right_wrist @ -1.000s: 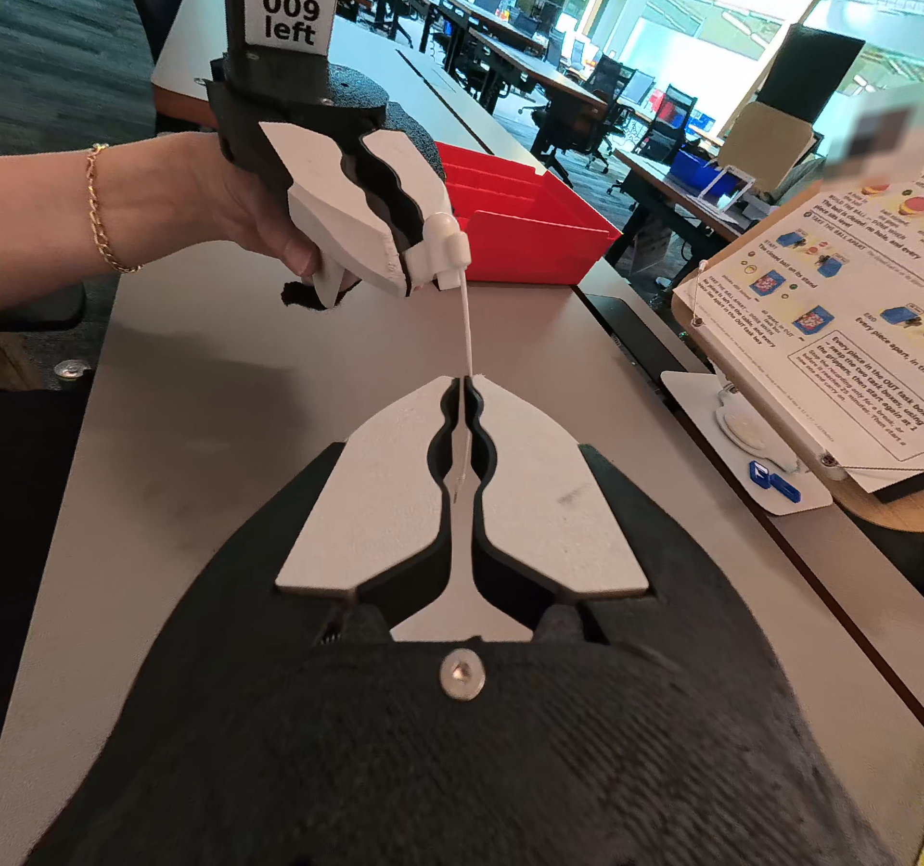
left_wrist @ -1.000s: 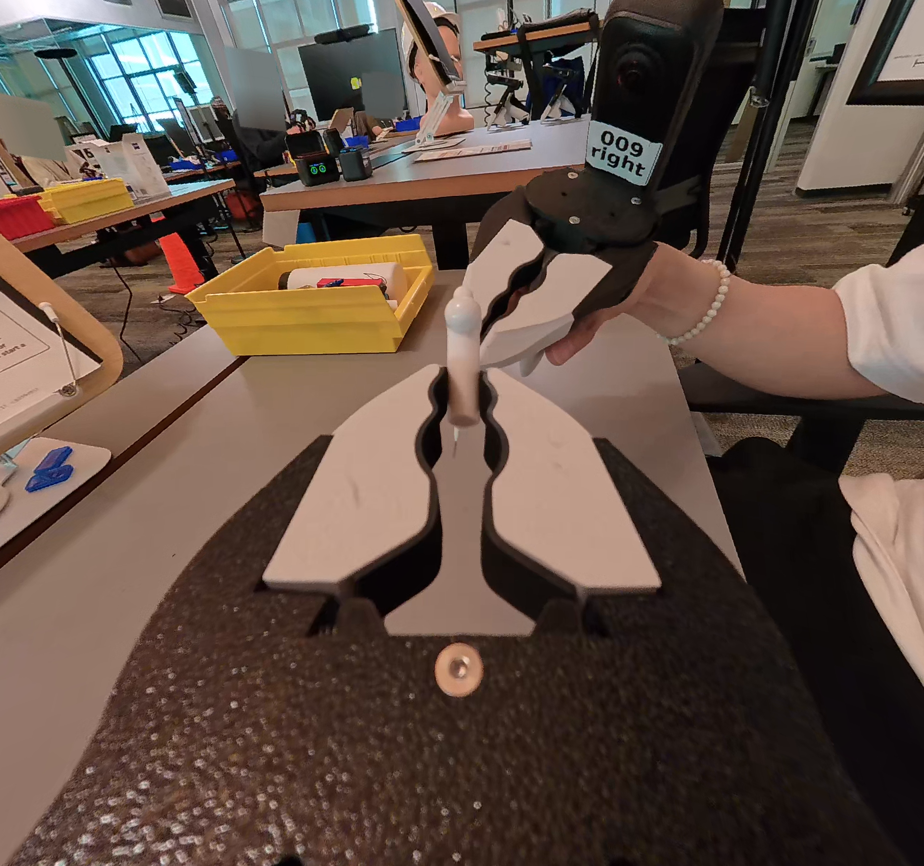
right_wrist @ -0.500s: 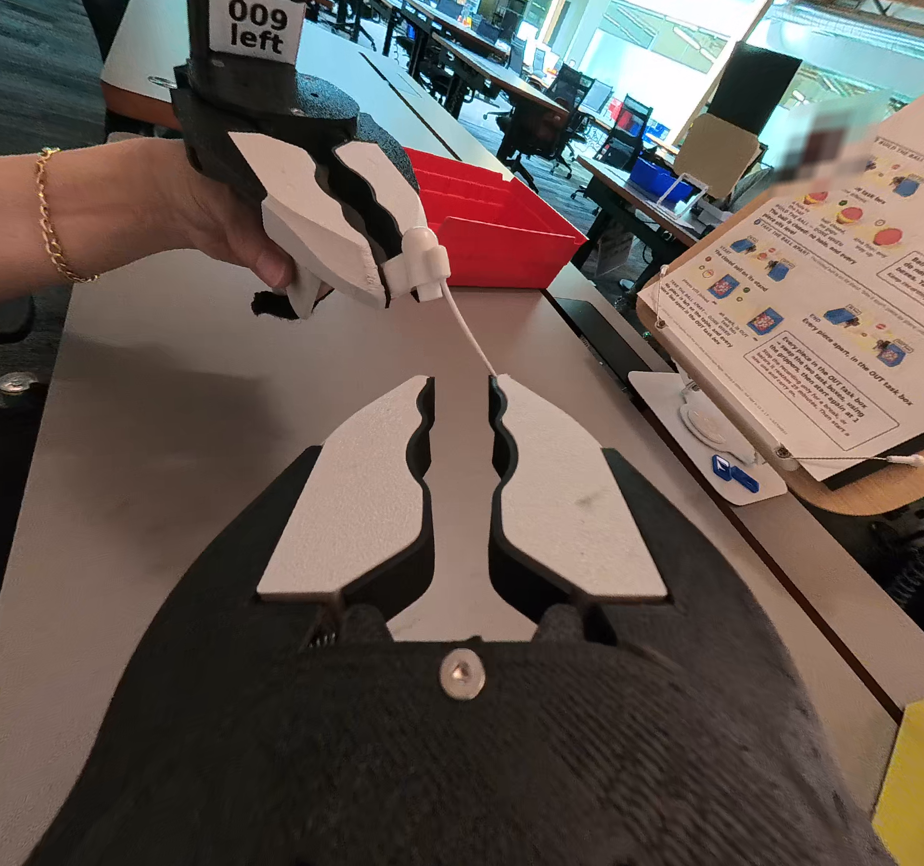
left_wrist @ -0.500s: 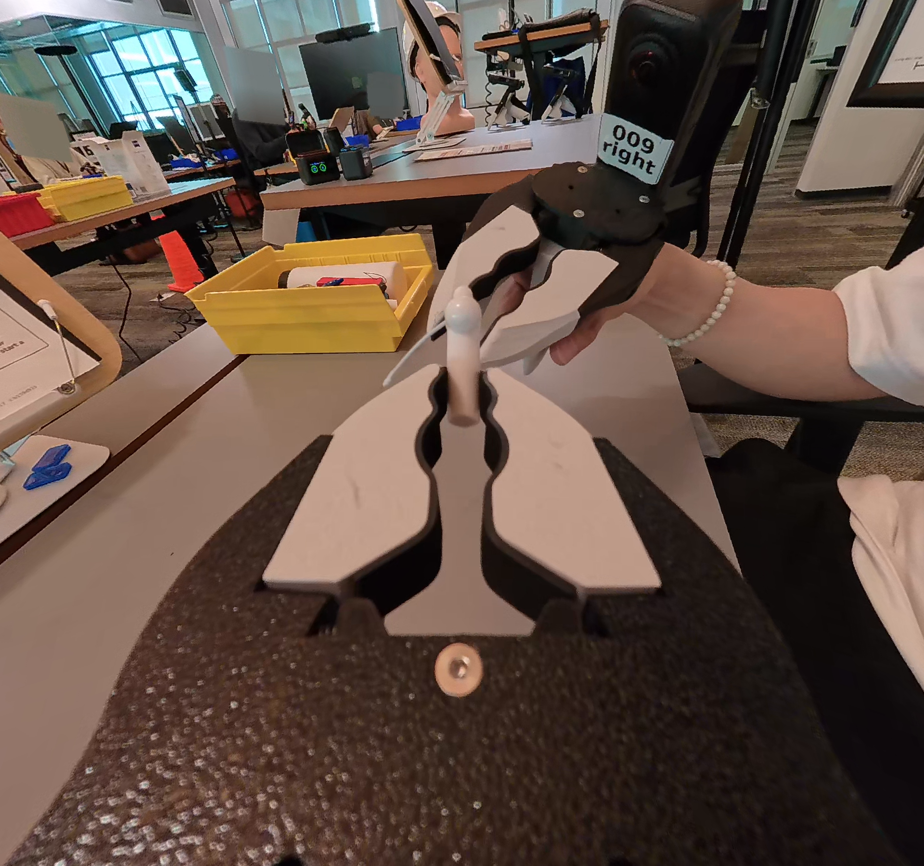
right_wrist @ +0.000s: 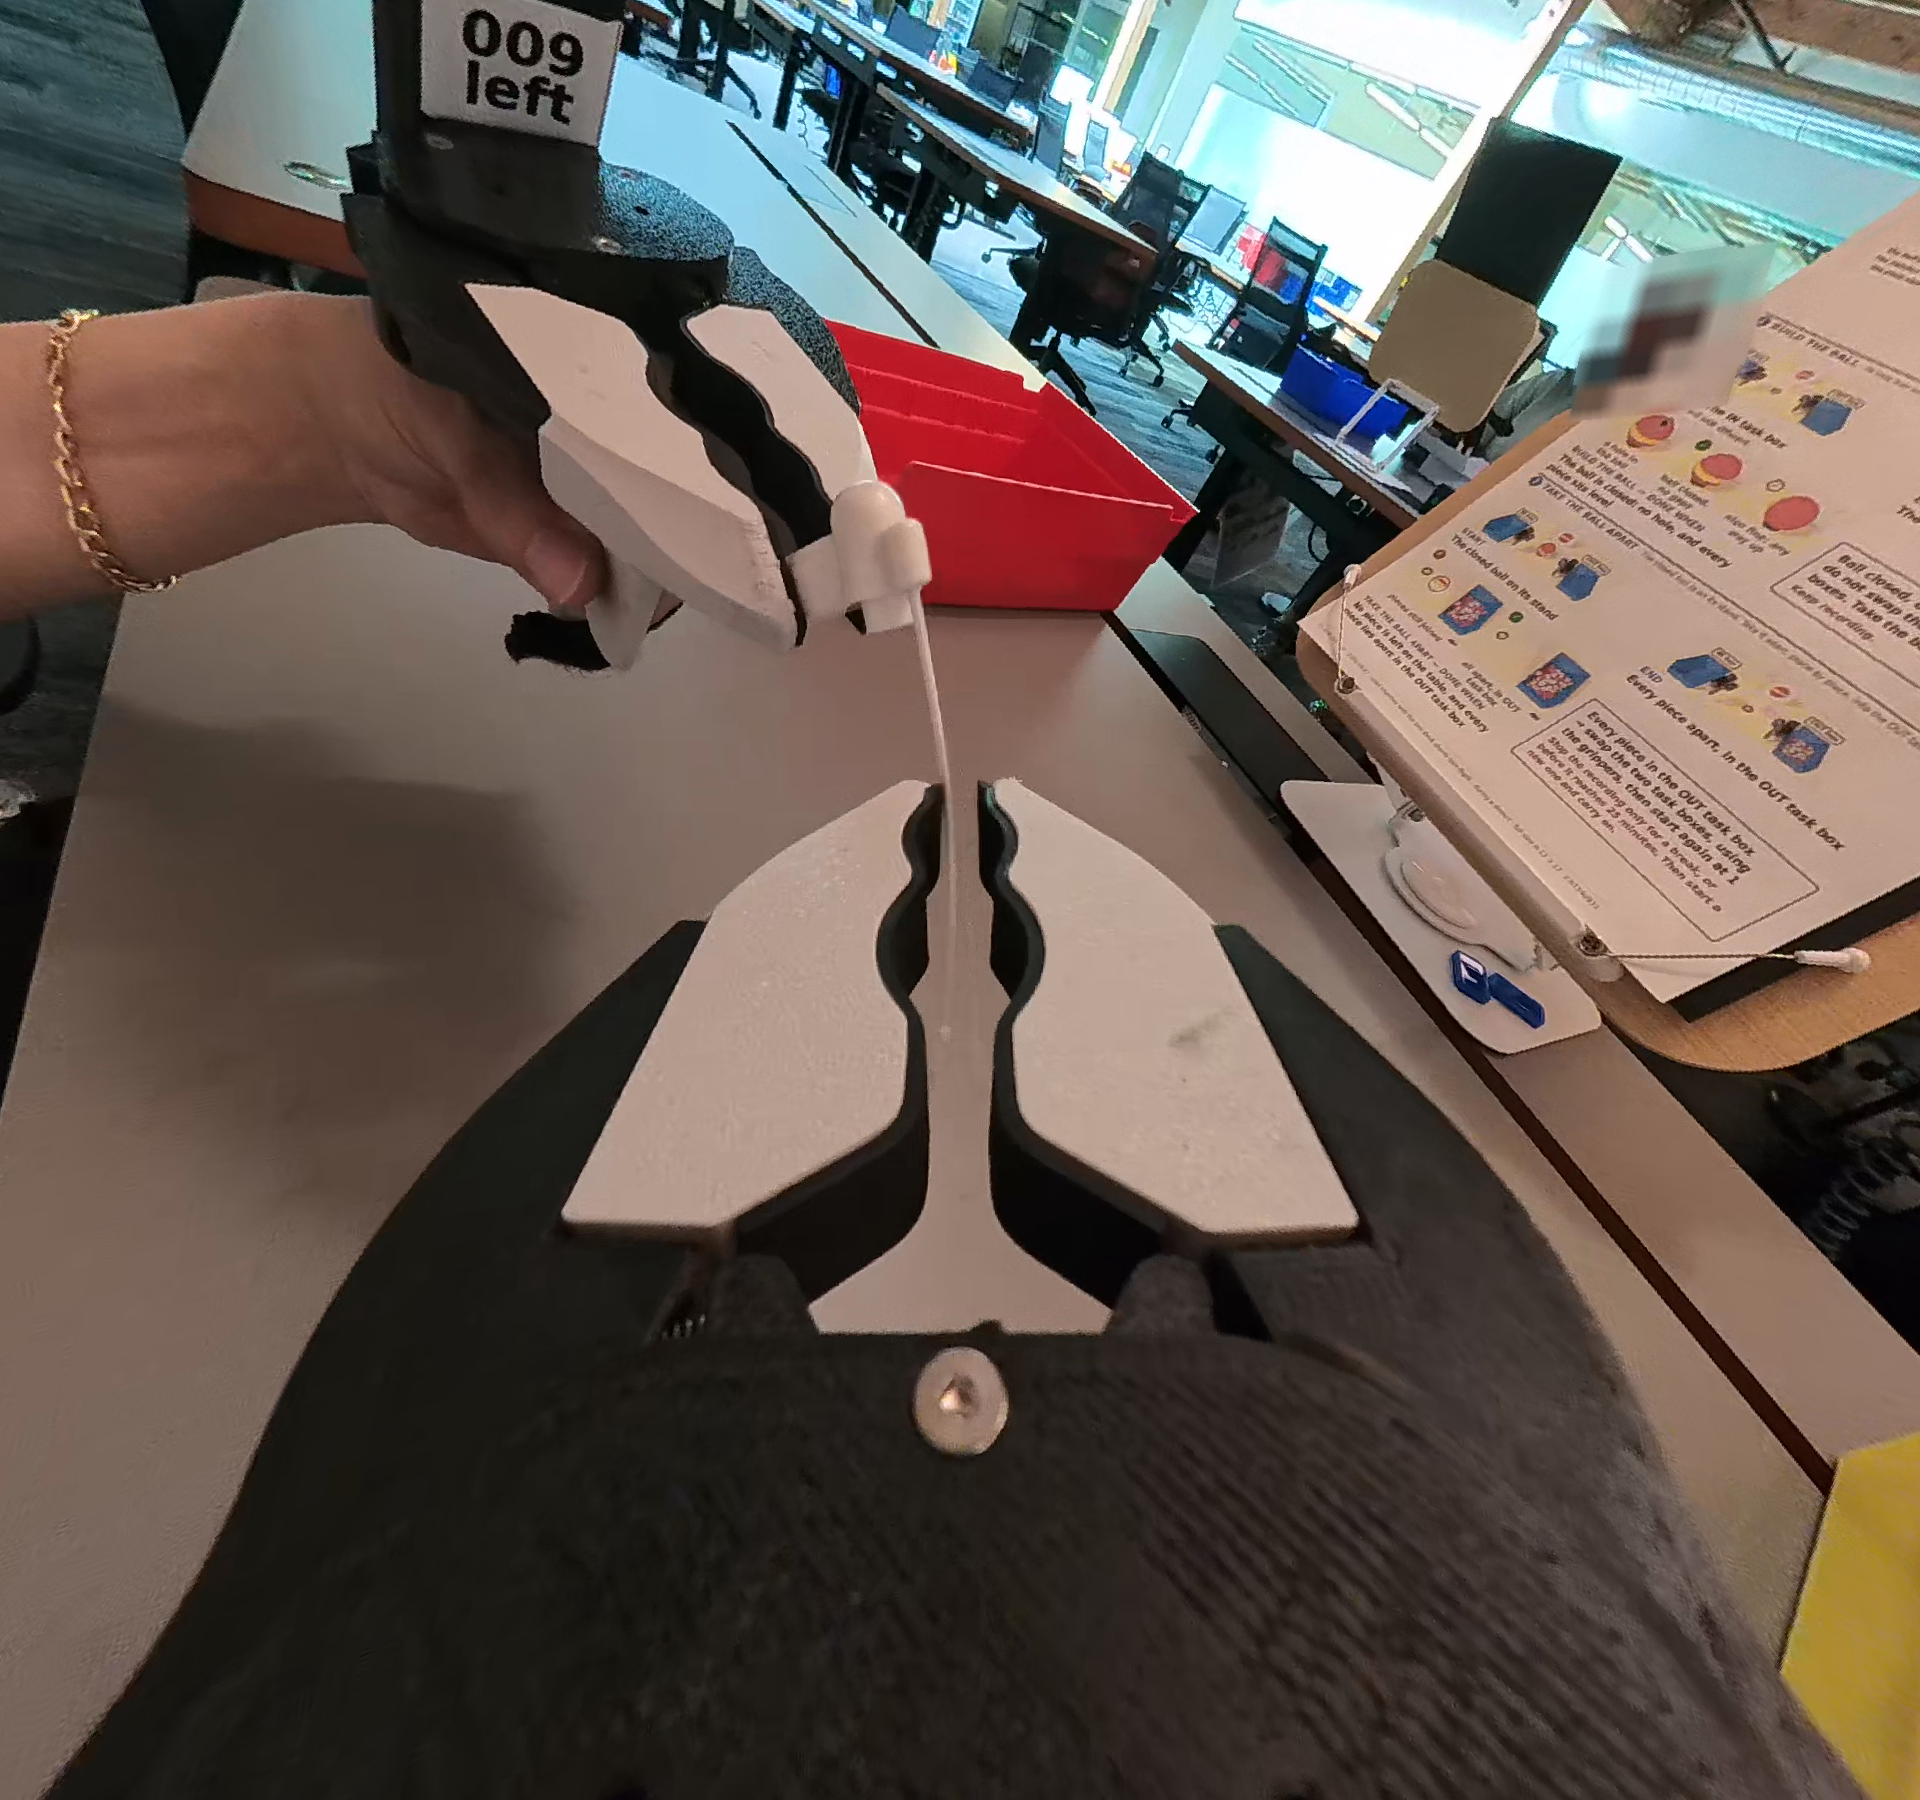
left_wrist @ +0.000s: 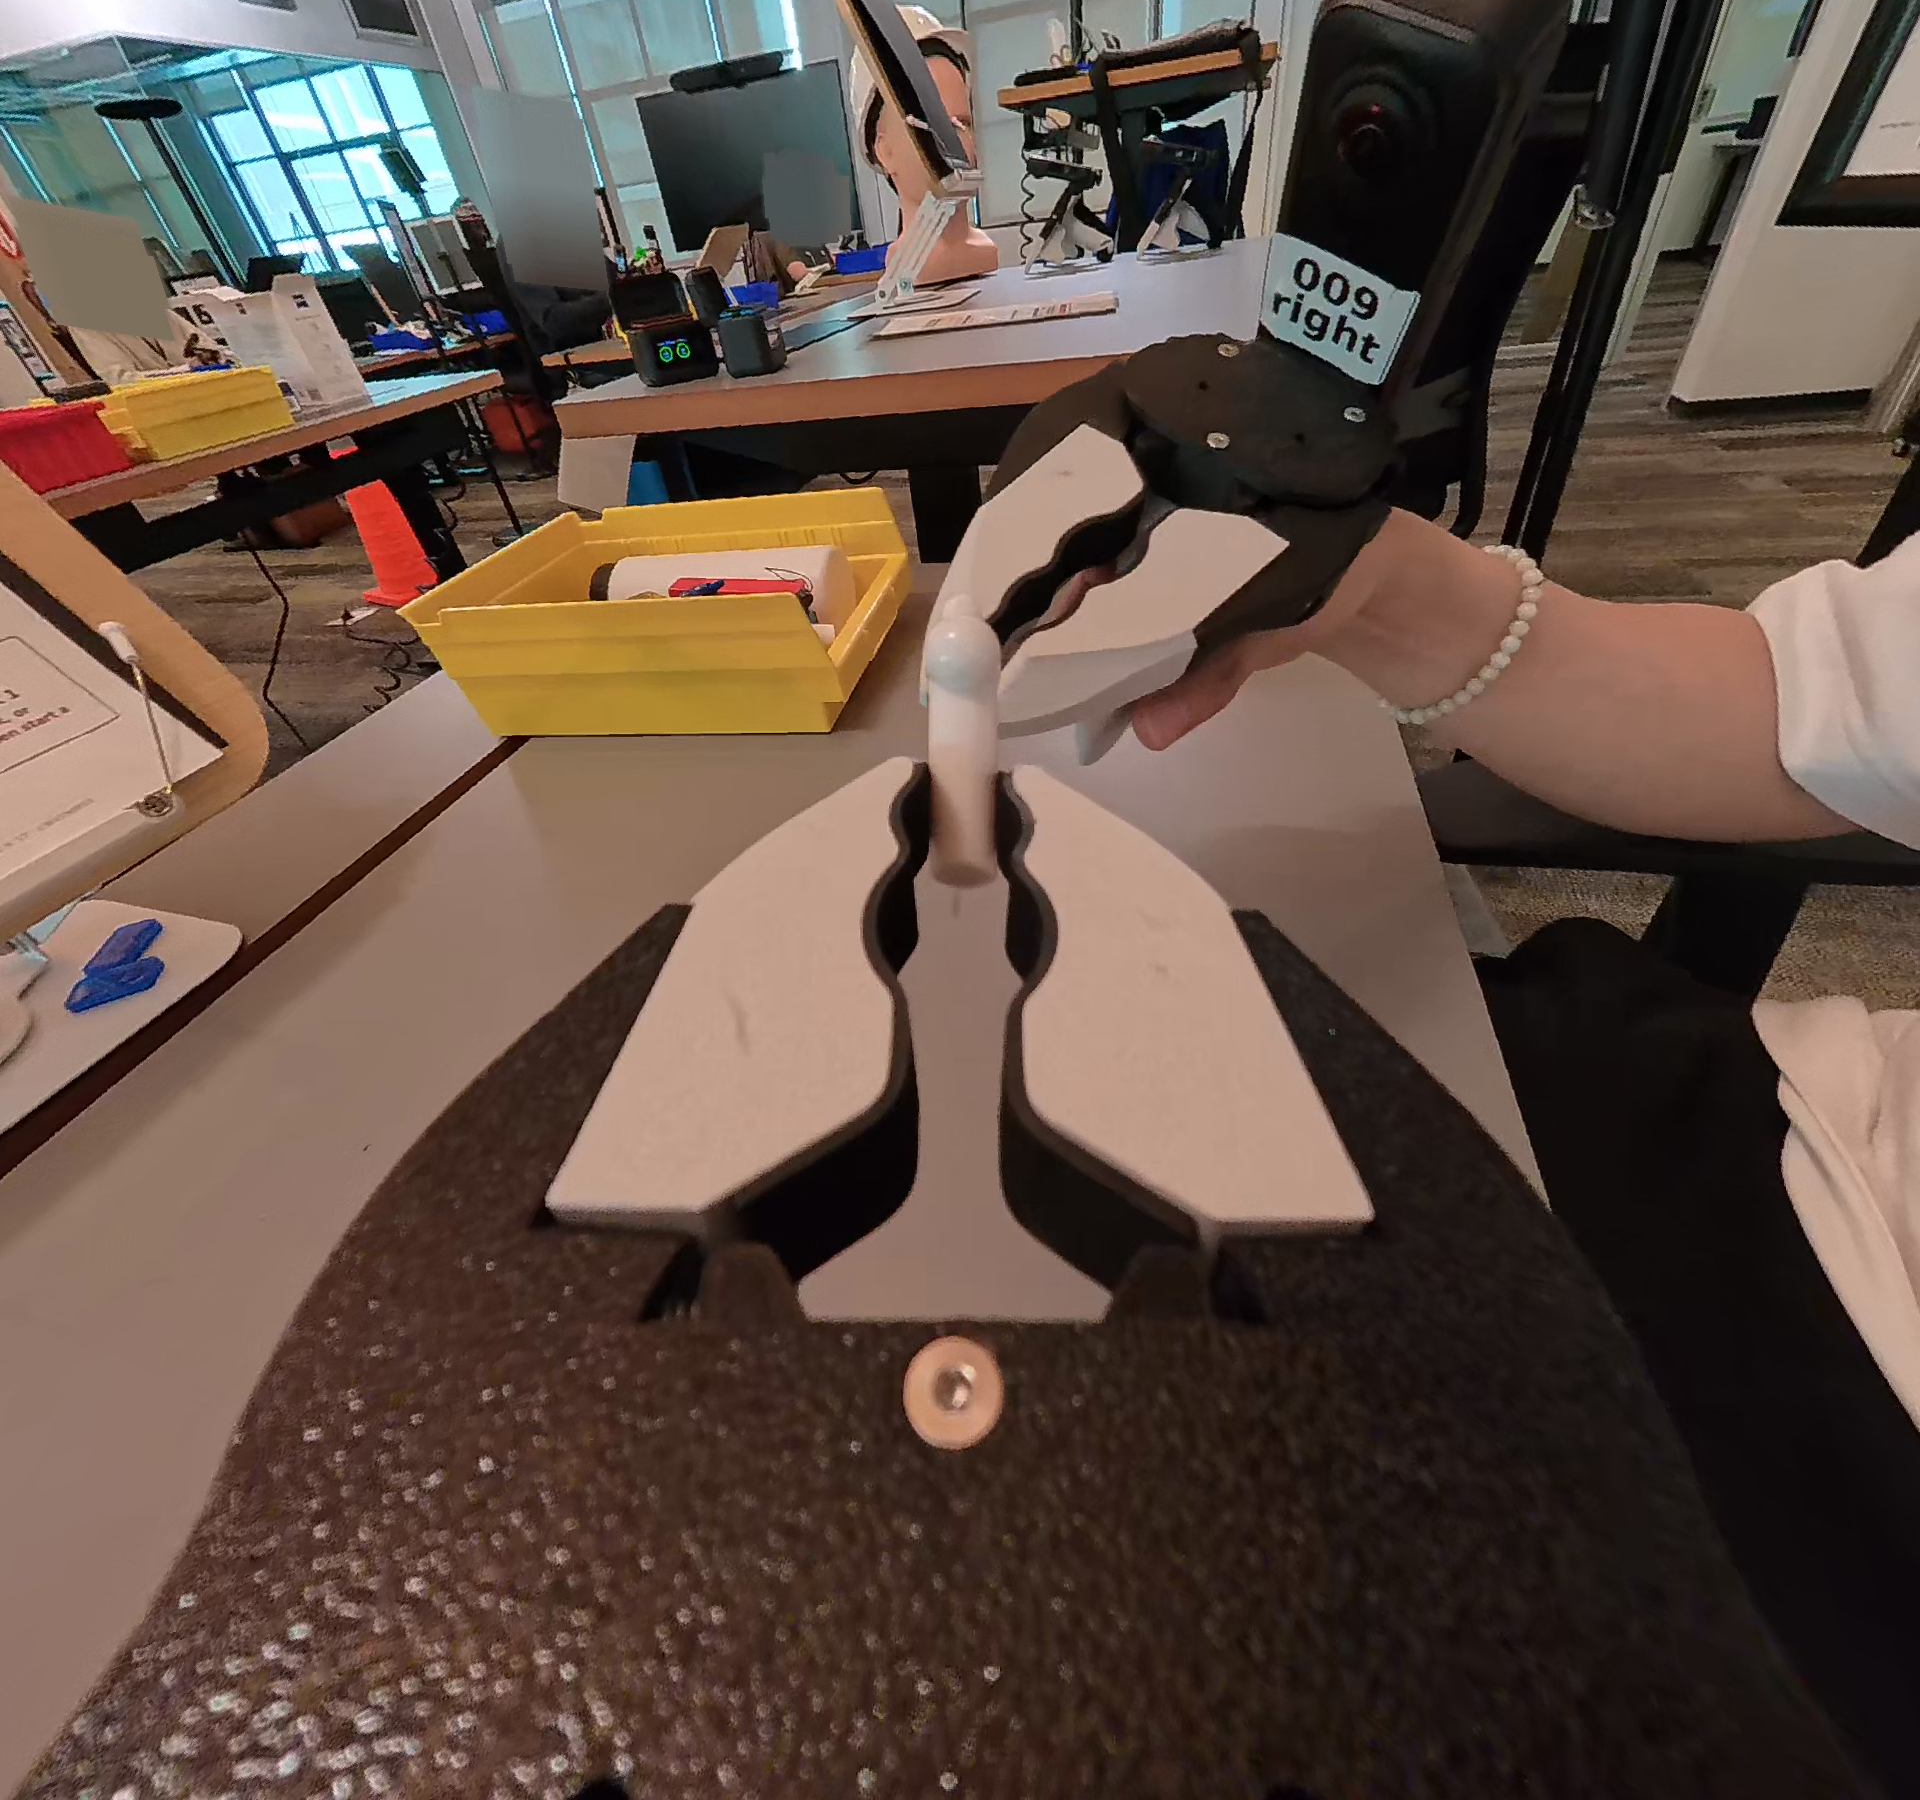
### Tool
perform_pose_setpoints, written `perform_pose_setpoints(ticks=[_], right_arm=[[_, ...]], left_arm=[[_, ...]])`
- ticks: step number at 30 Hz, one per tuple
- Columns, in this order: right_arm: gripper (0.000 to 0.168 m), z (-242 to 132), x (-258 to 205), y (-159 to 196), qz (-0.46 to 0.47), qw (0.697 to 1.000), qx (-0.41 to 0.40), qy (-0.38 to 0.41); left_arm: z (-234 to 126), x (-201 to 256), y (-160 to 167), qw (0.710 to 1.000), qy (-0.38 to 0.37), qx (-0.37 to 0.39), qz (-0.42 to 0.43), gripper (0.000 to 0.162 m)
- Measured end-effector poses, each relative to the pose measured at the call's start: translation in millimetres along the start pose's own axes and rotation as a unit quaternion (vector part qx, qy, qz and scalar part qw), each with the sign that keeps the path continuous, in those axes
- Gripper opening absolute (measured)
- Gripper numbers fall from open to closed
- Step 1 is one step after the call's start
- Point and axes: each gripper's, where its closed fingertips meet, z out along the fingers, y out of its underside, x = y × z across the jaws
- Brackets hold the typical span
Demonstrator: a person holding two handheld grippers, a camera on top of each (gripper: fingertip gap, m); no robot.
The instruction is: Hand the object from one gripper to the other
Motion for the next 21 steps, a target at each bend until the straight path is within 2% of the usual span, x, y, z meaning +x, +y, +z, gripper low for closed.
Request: perform_pose_setpoints(ticks=[2, 8, 12, 13, 15, 18, 21], right_arm=[[0.000, -1, 2, 1, -0.005, 1.000, -0.004, 0.004], [0.000, 0, 1, 1, -0.002, 1.000, 0.002, -0.001], [0.026, 2, -9, 1, 0.015, 0.999, -0.004, -0.029], [0.026, 3, -10, 2, 0.010, 0.999, -0.006, -0.029], [0.026, 5, -12, 3, 0.003, 1.000, -0.012, -0.028], [0.013, 8, -6, 9, -0.007, 1.000, -0.025, -0.005], [0.007, 8, -4, 12, -0.018, 0.999, -0.033, 0.002]], left_arm=[[-1, -1, 0, 1.000, -0.003, 0.002, -0.001, 0.011], [1, 1, 0, 1.000, 0.000, 0.001, 0.004, 0.011], [1, 0, 1, 1.000, -0.004, -0.001, 0.004, 0.011], [1, -1, 1, 1.000, -0.004, -0.001, 0.003, 0.011], [0, -1, 1, 1.000, -0.005, 0.000, 0.003, 0.011], [0, 1, -1, 1.000, -0.002, 0.002, 0.004, 0.011], [-1, 0, -2, 1.000, -0.004, 0.003, 0.006, 0.011]])
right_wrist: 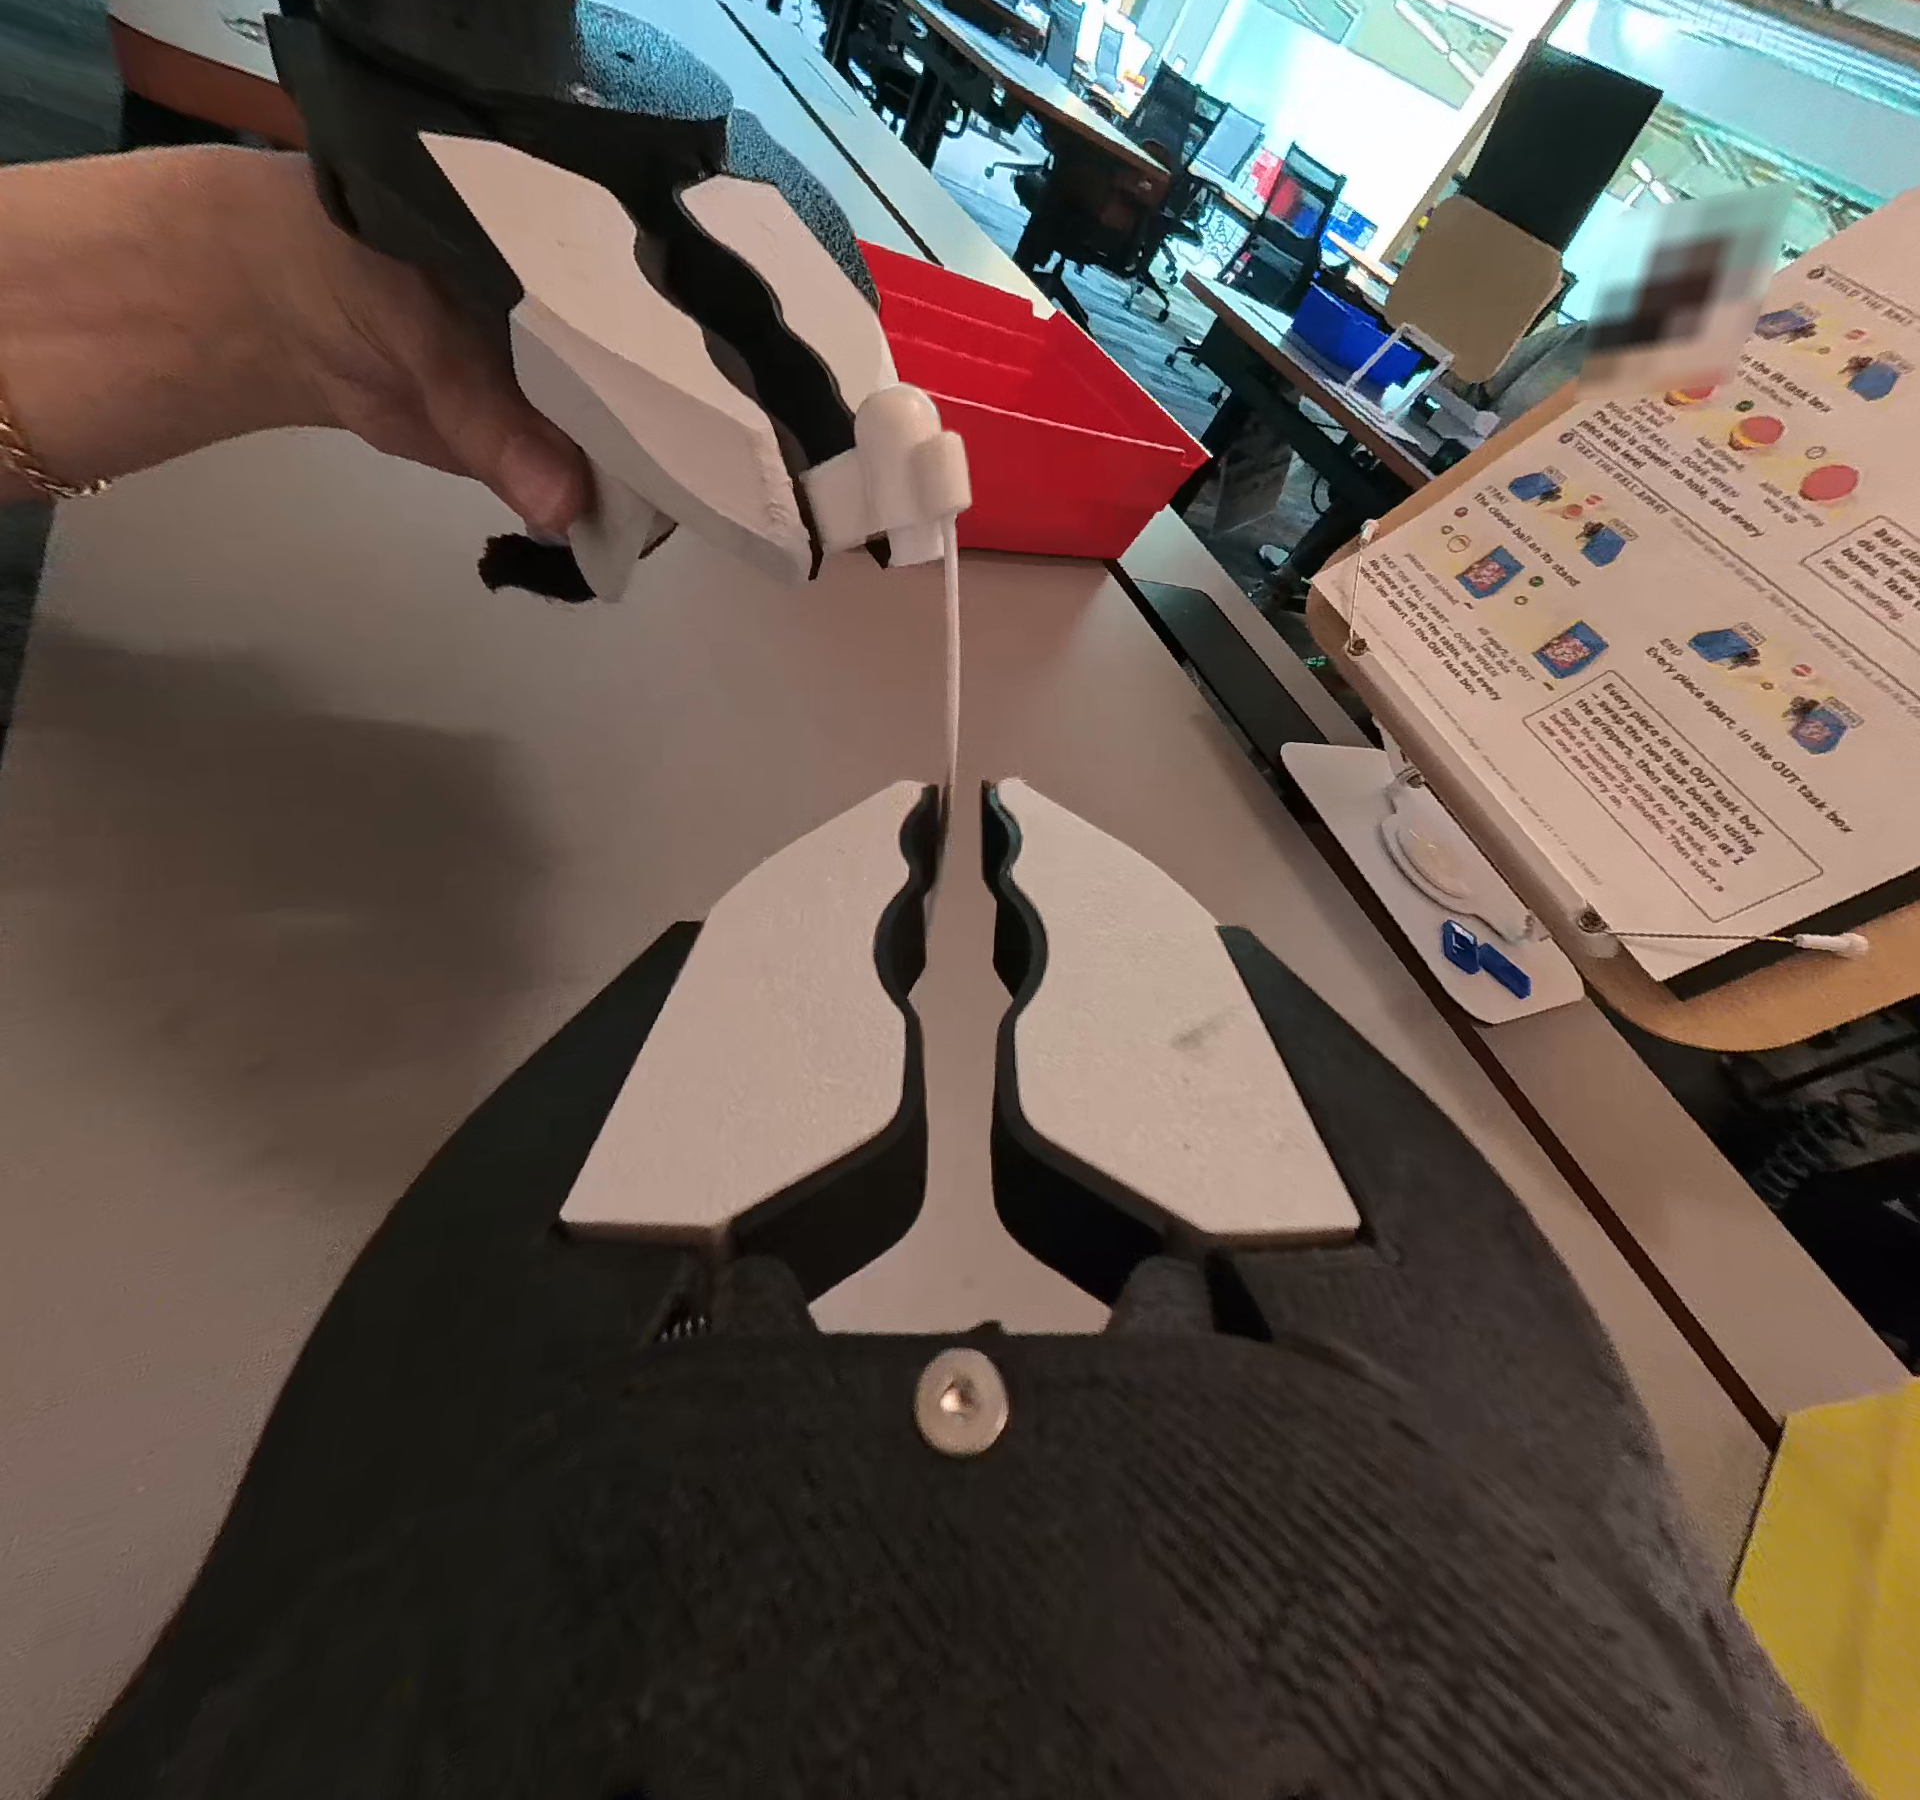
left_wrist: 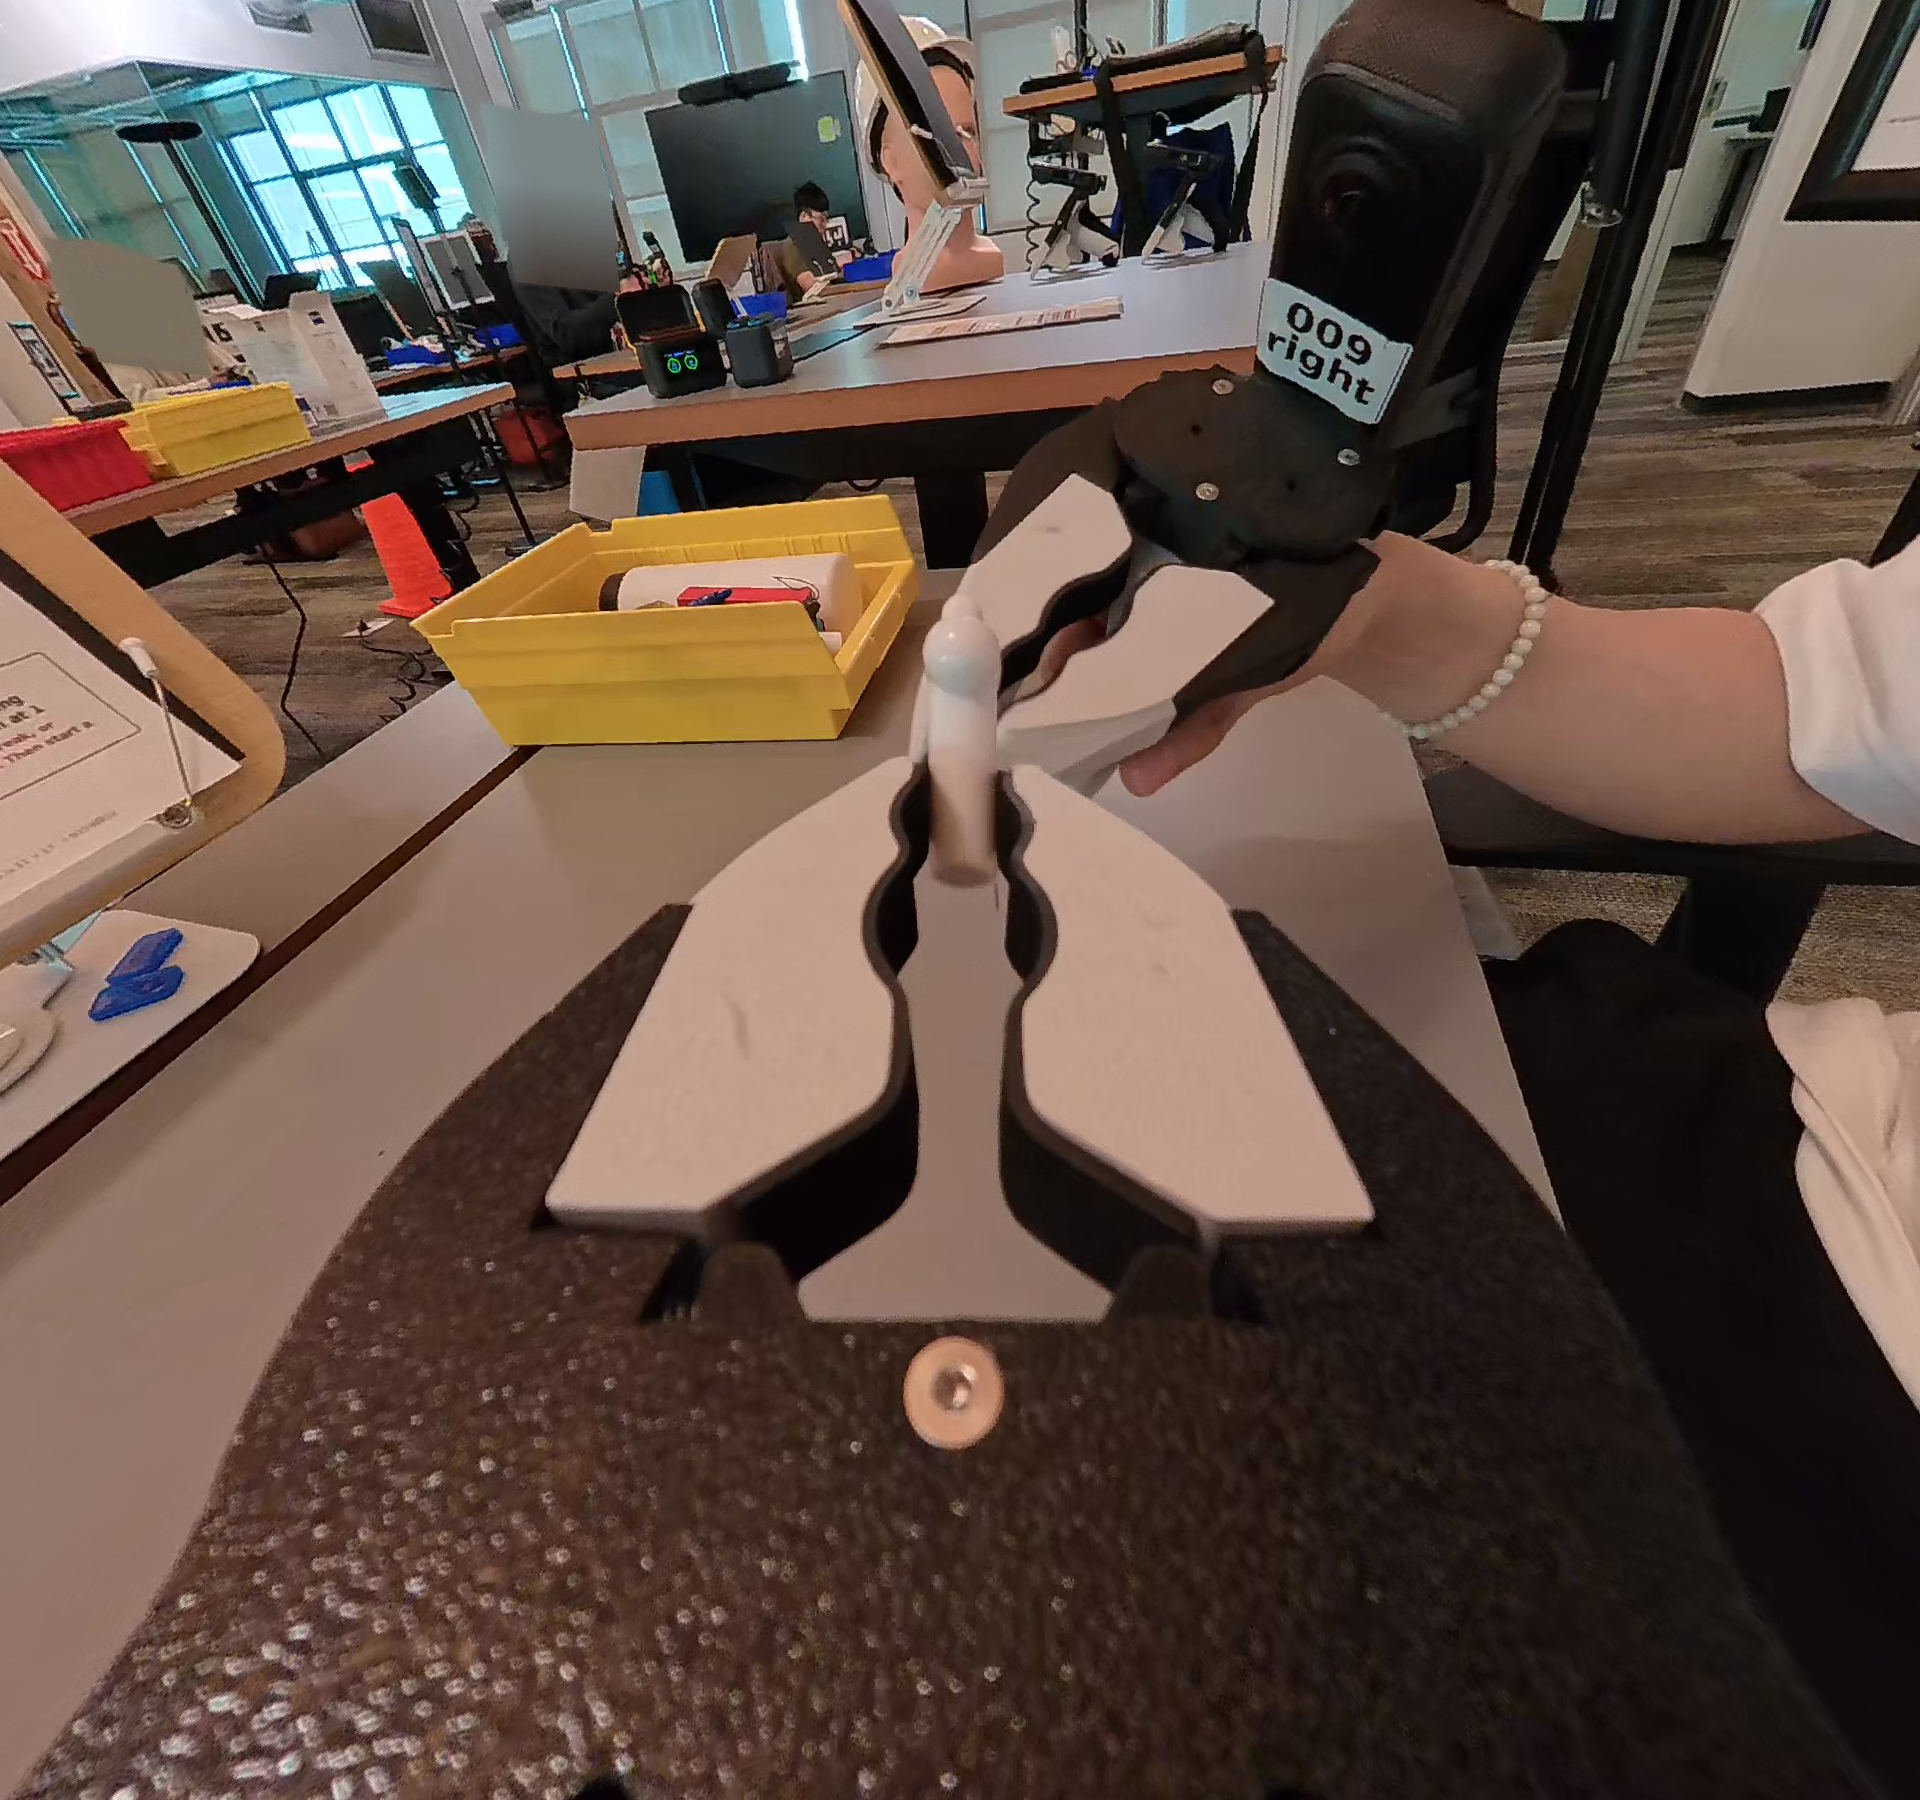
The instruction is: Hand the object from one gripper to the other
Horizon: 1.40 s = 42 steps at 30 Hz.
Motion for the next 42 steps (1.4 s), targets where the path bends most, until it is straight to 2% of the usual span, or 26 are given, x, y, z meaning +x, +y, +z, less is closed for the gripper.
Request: perform_pose_setpoints(ticks=[1, 9, 12, 21, 25, 35, 42], right_arm=[[0.001, -1, 1, -1, 0.000, 1.000, 0.004, 0.005], [0.001, -7, 7, -3, 0.004, 1.000, 0.004, 0.009], [0.008, -7, 8, -5, -0.004, 1.000, 0.013, 0.017], [0.000, -7, 7, -7, -0.006, 1.000, 0.022, 0.015], [0.017, -5, 5, -5, 0.001, 1.000, 0.019, 0.010], [0.018, -1, -4, -5, 0.010, 1.000, 0.016, -0.013], [0.001, 1, 0, -4, 0.014, 1.000, 0.017, -0.001]], left_arm=[[-1, -1, 0, 1.000, -0.001, 0.001, 0.000, 0.011], [-2, -4, 1, 1.000, -0.010, 0.000, -0.001, 0.011], [0, -3, 1, 1.000, -0.008, -0.001, 0.000, 0.011], [-2, -4, -1, 1.000, -0.009, 0.005, -0.006, 0.011], [-2, -4, -1, 1.000, -0.009, 0.004, -0.002, 0.011], [-1, -5, 0, 1.000, -0.012, 0.003, -0.003, 0.011], [-1, -4, 0, 1.000, -0.009, 0.003, -0.003, 0.011]])
